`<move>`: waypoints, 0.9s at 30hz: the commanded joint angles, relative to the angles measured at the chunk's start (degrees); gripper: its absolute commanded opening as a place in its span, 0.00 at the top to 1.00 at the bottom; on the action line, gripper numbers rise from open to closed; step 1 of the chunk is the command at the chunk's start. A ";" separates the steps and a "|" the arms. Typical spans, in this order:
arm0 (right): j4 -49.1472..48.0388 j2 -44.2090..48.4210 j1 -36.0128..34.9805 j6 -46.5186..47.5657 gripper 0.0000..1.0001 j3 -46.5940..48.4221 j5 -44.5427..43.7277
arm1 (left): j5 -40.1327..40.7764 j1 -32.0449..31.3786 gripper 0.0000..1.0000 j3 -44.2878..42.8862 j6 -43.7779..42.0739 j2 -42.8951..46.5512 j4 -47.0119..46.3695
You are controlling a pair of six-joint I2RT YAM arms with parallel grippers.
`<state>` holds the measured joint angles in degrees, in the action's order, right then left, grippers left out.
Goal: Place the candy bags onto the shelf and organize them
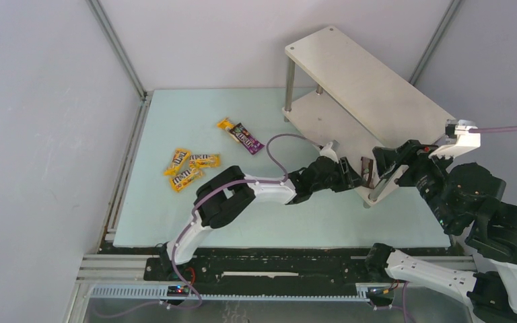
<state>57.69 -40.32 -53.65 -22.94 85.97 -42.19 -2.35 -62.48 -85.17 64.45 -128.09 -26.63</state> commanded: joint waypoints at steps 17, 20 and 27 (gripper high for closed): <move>-0.38 -2.01 0.56 0.29 0.21 -0.98 -1.46 | -5.78 2.17 0.70 -7.03 0.69 -4.52 -0.77; -0.39 -2.29 0.64 0.31 0.21 -1.05 -1.32 | -7.84 2.42 0.82 -6.99 0.94 -4.53 -1.91; 0.07 -2.25 0.69 0.14 0.21 -1.40 -1.51 | -17.00 6.60 1.00 -2.35 -1.97 0.16 -2.11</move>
<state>58.04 -42.22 -53.34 -22.87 85.01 -42.98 -11.62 -59.00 -89.52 64.99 -132.44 -26.92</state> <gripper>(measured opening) 0.793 0.010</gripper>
